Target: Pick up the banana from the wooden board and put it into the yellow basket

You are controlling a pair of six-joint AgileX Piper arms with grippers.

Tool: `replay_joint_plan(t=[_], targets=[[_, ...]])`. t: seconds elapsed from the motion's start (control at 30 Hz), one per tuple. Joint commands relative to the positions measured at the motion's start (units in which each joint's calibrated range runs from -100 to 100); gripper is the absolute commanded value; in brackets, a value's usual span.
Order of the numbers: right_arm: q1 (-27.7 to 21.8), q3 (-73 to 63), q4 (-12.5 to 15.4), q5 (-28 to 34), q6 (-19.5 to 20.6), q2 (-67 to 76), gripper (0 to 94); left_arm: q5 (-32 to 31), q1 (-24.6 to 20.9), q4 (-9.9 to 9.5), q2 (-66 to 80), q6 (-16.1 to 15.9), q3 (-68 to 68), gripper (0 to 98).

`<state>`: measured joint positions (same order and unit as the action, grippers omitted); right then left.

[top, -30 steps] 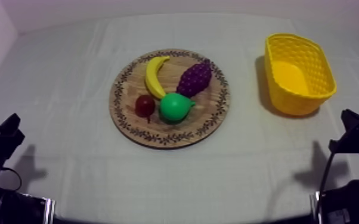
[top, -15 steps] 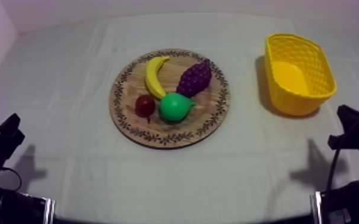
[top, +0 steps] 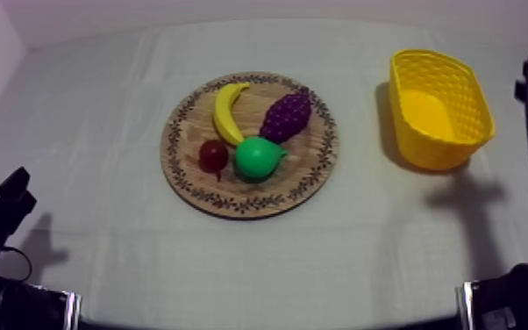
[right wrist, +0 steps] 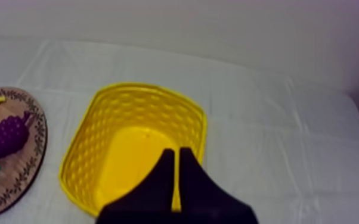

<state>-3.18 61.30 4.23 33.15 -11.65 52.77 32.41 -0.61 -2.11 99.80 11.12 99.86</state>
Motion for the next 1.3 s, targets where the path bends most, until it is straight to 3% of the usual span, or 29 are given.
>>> replay_joint_plan(t=[0.0,0.27,0.5,0.6,0.93,1.27], targets=[[2.1,-16.1,-4.1,3.2,9.3,-9.4,0.5,0.0,0.0,-0.02,0.0,0.0,0.0,0.1],[10.0,-32.7,-10.8,10.8,17.1,-22.8,0.5,0.0,0.0,-0.02,0.0,0.0,0.0,0.1],[21.5,-36.3,-19.3,13.0,25.6,-31.5,0.5,0.0,0.0,-0.02,0.0,0.0,0.0,0.1],[26.3,-37.3,-21.5,15.1,27.9,-34.9,0.5,0.0,0.0,-0.02,0.0,0.0,0.0,0.1],[36.5,-44.8,-22.9,23.9,30.9,-47.2,0.5,0.0,0.0,-0.02,0.0,0.0,0.0,0.1],[40.0,-64.1,-21.5,36.6,30.6,-60.3,1.3,0.0,0.0,-0.02,0.0,0.0,0.0,0.1]])
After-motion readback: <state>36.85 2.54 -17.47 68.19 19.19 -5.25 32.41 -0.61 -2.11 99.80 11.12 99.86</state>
